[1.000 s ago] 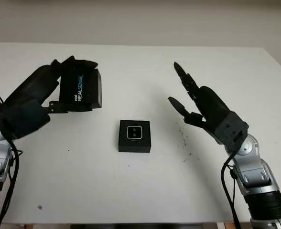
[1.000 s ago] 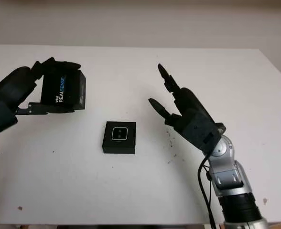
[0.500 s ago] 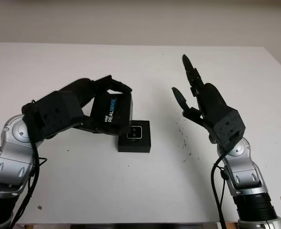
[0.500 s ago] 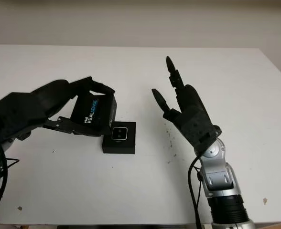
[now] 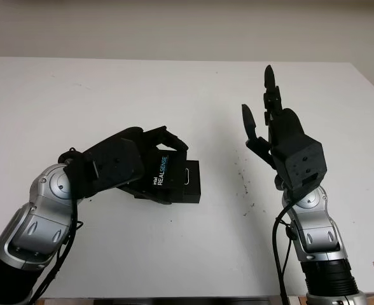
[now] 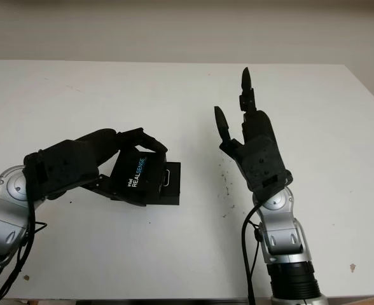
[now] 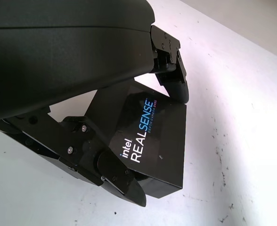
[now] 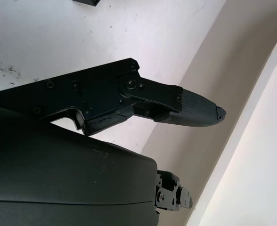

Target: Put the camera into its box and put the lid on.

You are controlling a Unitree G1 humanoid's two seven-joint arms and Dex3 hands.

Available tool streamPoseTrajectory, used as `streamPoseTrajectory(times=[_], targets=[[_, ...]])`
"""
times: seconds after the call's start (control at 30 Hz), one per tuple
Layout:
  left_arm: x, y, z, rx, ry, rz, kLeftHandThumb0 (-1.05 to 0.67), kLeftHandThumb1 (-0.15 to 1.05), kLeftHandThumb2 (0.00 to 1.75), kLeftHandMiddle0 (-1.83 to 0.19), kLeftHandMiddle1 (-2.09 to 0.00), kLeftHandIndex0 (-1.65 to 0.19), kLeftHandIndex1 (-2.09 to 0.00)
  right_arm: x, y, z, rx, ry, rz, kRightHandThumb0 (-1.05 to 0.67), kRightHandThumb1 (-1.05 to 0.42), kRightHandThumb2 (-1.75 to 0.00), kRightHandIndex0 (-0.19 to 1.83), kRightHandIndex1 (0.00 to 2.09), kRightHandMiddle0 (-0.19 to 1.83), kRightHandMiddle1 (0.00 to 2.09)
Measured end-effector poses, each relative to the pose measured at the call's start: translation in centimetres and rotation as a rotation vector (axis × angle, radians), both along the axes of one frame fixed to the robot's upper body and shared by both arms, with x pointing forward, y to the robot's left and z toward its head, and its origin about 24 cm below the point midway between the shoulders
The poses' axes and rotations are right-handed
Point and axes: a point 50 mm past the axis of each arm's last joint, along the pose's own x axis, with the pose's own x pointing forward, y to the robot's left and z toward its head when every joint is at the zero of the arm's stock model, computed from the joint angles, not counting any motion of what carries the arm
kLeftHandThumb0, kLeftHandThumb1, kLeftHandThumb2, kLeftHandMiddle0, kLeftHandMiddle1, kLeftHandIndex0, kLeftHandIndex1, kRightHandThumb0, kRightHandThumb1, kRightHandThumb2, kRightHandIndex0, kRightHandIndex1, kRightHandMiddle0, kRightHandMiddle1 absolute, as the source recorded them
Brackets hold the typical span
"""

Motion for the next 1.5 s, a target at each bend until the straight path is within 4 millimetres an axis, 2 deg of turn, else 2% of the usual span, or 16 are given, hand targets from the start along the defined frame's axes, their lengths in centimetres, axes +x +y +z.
streamPoseTrajectory(times=[0.13, 0.37, 0.67, 0.97, 1.5], targets=[[0.3, -0.4, -0.5, -0.02, -0.004, -0.022, -0.16, 1.05, 0.07, -0.29, -1.67, -0.17, -1.49, -0.1, 0.1, 0.0, -0.012, -0.023, -0.005, -0.75, -1.05, -0.66, -0.14, 0.05, -0.15, 0.05], [0.8, -0.5, -1.1, -0.045, -0.014, -0.026, -0.17, 1.04, 0.05, -0.38, -1.74, -0.19, -1.53, -0.2, 0.1, -0.4, -0.027, -0.038, -0.017, -0.74, -1.05, -0.65, -0.13, 0.06, -0.14, 0.06], [1.0, -0.5, -1.1, -0.042, -0.03, -0.017, -0.15, 1.04, 0.06, -0.34, -1.58, -0.17, -1.45, -0.4, 0.3, -0.6, -0.018, -0.046, -0.024, -0.76, -1.05, -0.65, -0.13, 0.06, -0.14, 0.06], [1.3, -0.6, -0.7, -0.046, -0.056, -0.002, -0.14, 1.03, 0.05, -0.34, -1.55, -0.18, -1.41, -0.4, 0.4, -1.0, -0.014, -0.046, -0.027, -0.76, -1.05, -0.66, -0.13, 0.05, -0.14, 0.05], [1.5, -1.0, -0.8, -0.057, -0.069, 0.034, -0.13, 1.03, 0.05, -0.38, -1.65, -0.2, -1.45, -0.4, 0.8, -1.1, 0.002, -0.044, -0.022, -0.76, -1.05, -0.66, -0.14, 0.05, -0.15, 0.05]])
